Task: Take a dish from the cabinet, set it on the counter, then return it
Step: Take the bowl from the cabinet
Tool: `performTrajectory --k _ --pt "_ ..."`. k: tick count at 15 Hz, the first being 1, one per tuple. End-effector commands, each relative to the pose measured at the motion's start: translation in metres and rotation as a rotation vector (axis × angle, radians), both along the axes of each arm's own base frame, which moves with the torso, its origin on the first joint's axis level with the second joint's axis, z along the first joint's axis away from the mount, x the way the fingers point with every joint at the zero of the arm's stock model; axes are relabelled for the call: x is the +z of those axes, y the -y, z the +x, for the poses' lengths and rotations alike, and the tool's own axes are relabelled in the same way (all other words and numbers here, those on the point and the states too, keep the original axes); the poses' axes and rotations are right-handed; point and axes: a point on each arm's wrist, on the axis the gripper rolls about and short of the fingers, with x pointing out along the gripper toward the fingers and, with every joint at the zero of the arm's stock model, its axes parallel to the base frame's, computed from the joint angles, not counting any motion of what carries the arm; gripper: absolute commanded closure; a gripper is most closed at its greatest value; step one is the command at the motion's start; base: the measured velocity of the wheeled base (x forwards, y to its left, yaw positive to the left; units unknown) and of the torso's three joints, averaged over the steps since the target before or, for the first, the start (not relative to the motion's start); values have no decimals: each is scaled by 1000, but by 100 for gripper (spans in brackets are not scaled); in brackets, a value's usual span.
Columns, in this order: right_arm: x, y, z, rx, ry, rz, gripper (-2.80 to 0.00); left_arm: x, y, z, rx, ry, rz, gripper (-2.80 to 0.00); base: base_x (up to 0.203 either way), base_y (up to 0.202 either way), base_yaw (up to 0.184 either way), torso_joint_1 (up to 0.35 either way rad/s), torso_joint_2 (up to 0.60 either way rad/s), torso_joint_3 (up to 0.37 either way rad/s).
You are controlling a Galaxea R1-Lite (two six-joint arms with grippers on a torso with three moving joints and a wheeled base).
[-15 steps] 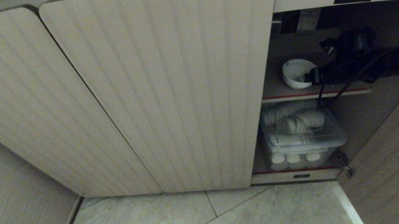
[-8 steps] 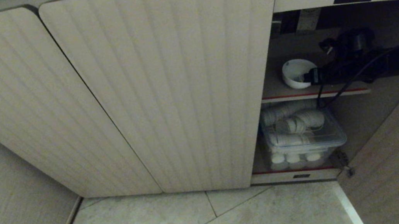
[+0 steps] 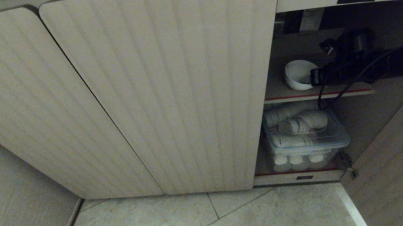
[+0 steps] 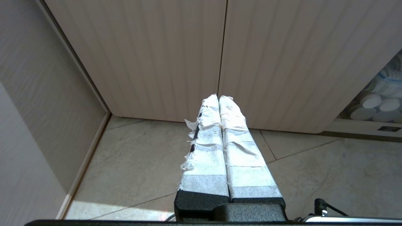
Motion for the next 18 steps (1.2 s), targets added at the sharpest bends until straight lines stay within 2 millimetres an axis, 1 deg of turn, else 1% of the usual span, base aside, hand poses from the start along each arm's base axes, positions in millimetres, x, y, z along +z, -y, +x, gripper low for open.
performTrajectory --k 1,12,15,18 --pt "-1 -1 0 4 -3 2 0 0 0 0 -1 1 -1 0 0 0 0 0 0 0" --pt "1 -1 -2 5 -12 9 0 0 0 0 1 1 -1 0 0 0 0 0 0 0" --pt "4 -1 -4 -13 -23 47 0 0 0 0 1 0 -1 0 0 0 0 0 0 0" --pt "3 -1 -8 -32 -77 82 0 0 0 0 1 1 -1 0 0 0 0 0 0 0"
